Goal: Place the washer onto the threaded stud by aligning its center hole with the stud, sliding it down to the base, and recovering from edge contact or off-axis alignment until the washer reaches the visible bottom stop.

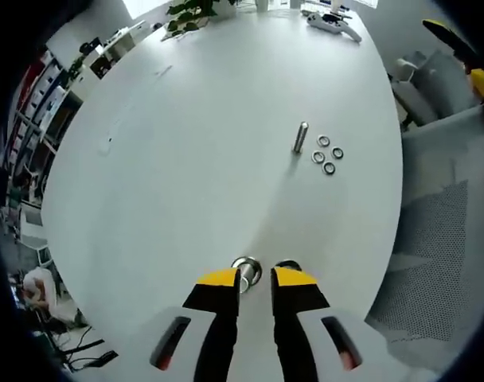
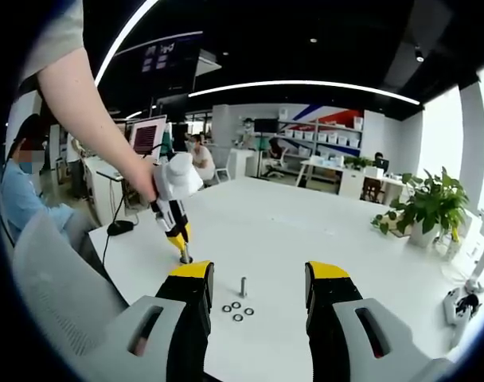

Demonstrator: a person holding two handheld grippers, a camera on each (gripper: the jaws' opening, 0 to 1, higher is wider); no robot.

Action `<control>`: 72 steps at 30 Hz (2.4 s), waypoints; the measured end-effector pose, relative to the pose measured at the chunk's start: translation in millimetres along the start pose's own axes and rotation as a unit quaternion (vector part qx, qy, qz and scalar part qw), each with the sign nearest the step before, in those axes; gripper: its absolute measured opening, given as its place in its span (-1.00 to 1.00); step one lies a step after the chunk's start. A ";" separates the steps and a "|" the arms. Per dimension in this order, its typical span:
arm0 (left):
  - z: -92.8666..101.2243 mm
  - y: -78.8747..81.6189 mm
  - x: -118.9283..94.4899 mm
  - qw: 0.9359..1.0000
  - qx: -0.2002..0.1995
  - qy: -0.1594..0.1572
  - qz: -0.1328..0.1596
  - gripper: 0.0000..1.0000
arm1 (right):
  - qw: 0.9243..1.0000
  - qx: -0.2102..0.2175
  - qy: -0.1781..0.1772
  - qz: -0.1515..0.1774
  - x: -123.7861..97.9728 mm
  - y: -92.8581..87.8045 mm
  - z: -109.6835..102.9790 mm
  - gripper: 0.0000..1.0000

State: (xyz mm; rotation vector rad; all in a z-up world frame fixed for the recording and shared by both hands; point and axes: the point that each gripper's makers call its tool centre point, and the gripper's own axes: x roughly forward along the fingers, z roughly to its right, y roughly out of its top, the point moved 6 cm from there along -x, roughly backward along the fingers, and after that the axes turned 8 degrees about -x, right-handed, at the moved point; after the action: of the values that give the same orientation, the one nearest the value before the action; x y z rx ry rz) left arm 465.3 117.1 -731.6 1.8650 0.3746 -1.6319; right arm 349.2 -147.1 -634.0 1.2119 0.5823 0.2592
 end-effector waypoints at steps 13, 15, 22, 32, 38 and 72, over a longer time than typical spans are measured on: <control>-3.0 -13.2 -14.5 0.998 -0.045 0.014 0.028 -0.67 | 1.000 -0.003 0.011 0.004 1.1 1.4 -3.4 -0.03; -3.1 -14.9 -16.6 0.998 -0.054 0.020 0.036 -0.66 | 1.000 -0.003 0.013 0.003 1.5 1.0 -4.1 -0.03; -0.1 -18.8 -24.0 0.992 -0.099 0.020 0.069 -0.65 | 1.000 0.001 0.020 0.009 1.3 3.2 -6.4 -0.03; -5.3 -30.4 -29.8 0.987 -0.128 0.034 0.091 -0.62 | 1.000 -0.006 0.029 0.006 2.5 2.7 -9.9 -0.03; -3.4 -34.3 -29.2 0.985 -0.136 0.042 0.096 -0.61 | 1.000 -0.005 0.031 0.004 2.9 1.9 -10.3 -0.03; 13.3 -54.3 7.8 0.986 -0.151 0.042 0.055 -0.57 | 0.999 -0.014 0.035 -0.003 3.7 0.1 -12.4 -0.03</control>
State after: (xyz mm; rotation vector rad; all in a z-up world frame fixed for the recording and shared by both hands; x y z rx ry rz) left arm 424.5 148.9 -754.1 1.6952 0.5159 -1.3436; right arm 345.5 -135.3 -637.8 1.1769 0.6407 0.3054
